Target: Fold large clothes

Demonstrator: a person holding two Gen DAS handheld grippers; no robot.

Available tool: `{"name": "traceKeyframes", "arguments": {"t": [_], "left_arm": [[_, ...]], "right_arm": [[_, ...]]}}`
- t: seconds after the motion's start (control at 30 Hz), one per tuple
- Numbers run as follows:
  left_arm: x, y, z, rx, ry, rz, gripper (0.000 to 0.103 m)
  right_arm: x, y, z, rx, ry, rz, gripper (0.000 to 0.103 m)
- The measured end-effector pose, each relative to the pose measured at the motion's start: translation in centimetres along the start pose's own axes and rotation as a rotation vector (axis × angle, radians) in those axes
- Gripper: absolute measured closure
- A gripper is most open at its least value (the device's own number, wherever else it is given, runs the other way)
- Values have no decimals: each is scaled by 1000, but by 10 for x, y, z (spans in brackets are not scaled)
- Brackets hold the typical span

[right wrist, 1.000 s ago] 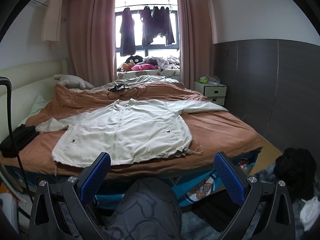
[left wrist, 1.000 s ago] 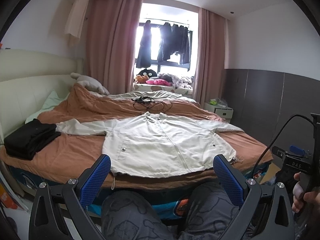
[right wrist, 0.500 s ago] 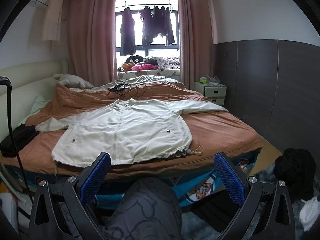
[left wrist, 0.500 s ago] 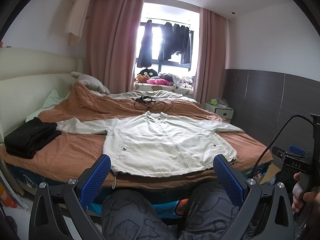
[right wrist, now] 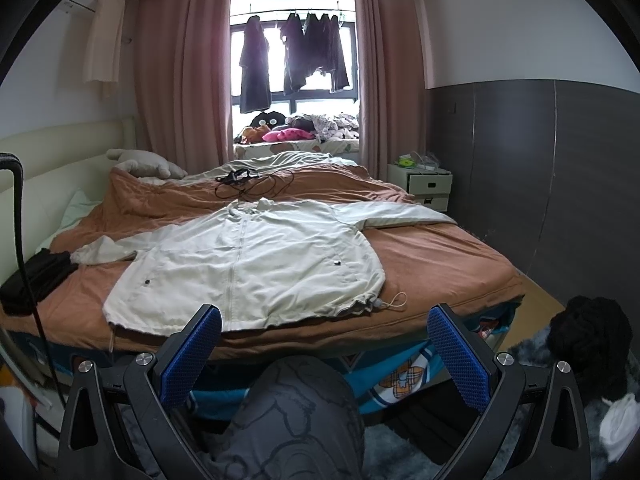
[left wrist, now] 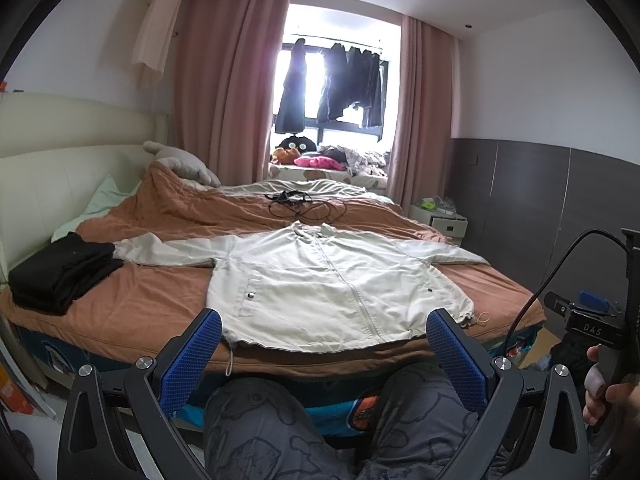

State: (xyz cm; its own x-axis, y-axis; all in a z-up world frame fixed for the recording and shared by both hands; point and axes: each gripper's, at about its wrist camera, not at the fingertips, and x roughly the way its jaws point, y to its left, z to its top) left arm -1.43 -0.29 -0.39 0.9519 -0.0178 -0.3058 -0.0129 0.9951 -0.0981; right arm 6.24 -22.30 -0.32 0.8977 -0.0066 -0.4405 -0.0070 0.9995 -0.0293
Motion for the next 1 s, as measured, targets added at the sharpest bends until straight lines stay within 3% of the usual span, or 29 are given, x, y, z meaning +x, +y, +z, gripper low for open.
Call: {"name": "traceKeyframes", "arguments": {"t": [0.47, 1.0], "left_arm": [[2, 17, -3, -3, -1, 20, 0], [53, 62, 7, -48, 25, 94, 0]], "right_arm": [[18, 10, 0, -10, 24, 32, 0], [86, 45, 16, -15, 72, 82, 0]]}}
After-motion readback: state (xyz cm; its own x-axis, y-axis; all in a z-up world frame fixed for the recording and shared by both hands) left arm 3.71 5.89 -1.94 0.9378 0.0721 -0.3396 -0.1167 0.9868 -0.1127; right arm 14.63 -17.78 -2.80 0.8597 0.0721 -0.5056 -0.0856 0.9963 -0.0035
